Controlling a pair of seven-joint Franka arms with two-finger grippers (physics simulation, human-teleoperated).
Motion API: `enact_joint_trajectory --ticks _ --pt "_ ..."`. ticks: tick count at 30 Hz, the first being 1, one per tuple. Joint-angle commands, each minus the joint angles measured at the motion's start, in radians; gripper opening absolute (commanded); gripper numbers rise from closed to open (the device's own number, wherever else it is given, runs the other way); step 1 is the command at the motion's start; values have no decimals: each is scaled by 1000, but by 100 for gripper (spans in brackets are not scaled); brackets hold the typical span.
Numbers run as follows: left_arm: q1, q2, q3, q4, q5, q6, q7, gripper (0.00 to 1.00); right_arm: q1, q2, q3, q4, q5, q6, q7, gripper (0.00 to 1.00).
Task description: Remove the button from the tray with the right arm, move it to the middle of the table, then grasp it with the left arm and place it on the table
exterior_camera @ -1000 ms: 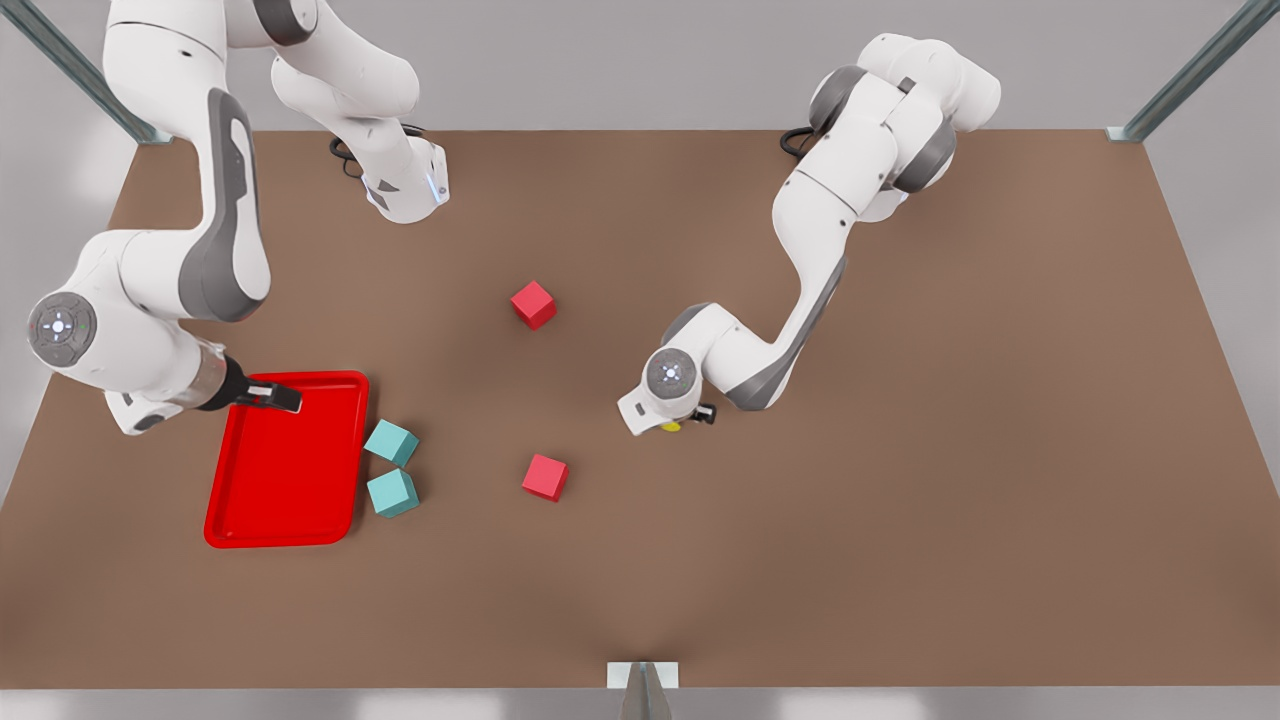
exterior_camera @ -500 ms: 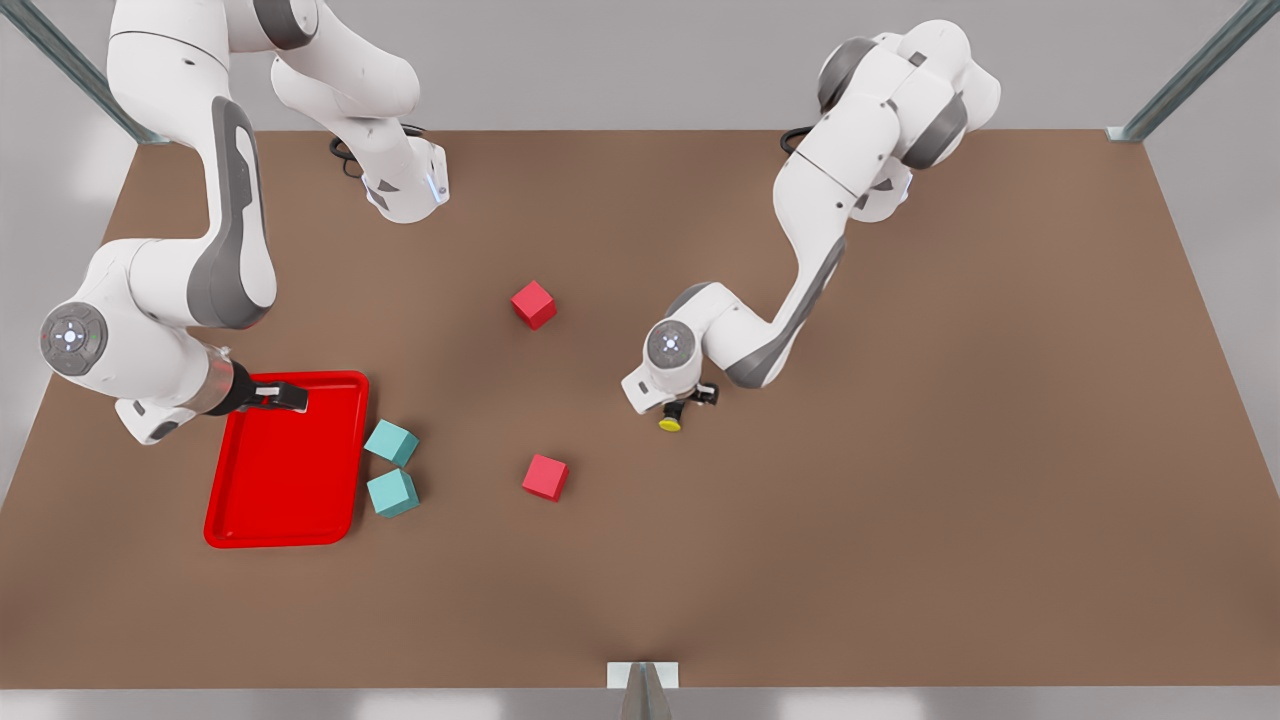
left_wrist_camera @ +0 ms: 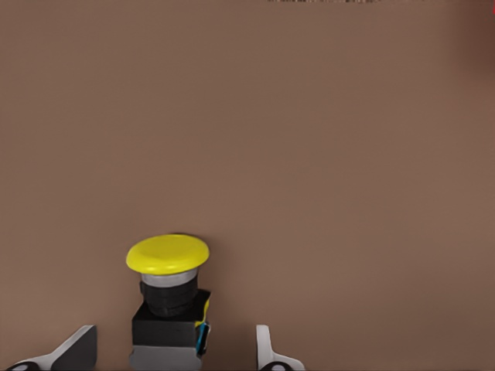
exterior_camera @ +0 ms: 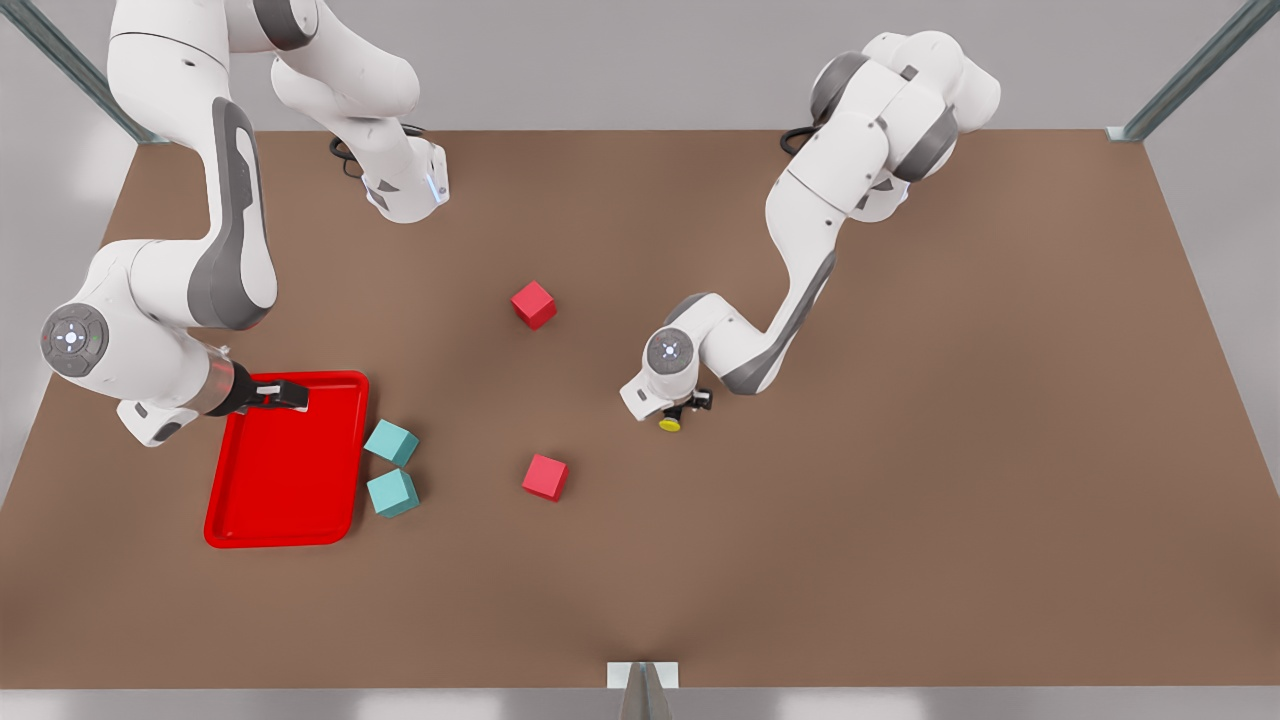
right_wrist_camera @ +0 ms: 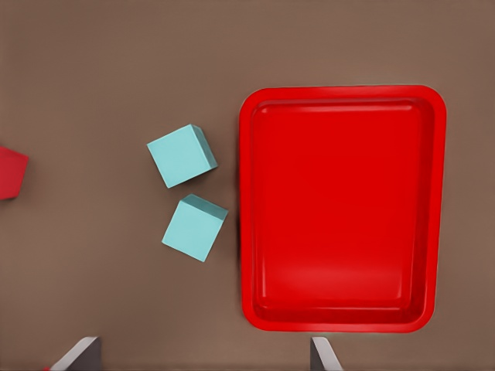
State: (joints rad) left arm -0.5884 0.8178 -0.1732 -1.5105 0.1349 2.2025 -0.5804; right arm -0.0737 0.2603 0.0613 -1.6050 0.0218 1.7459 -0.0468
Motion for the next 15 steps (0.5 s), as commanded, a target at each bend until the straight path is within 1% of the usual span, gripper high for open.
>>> enact_joint_trajectory --ticks 1,6,7,8,9,11,13,15 --pt "2 9 0 0 15 40 -45 100 0 -1 0 0 0 0 -38 100" --pt "2 18 -2 0 14 42 -47 100 0 -1 0 0 1 0 -36 100" --pt "2 18 -2 0 14 42 -47 96 0 -1 0 0 1 0 -36 100" --pt "4 18 -2 0 14 42 -48 84 0 -1 0 0 0 0 -36 100" --pt "5 18 -2 0 12 40 -50 68 0 -1 0 0 0 0 -36 100" --pt "5 17 -2 0 12 34 -58 55 0 -1 0 0 0 -2 -38 100" --pt "7 15 -2 0 11 31 -61 51 0 -1 0 0 0 -2 -36 100" --pt "7 9 -2 0 11 20 -65 50 0 0 0 0 0 -2 -36 100"
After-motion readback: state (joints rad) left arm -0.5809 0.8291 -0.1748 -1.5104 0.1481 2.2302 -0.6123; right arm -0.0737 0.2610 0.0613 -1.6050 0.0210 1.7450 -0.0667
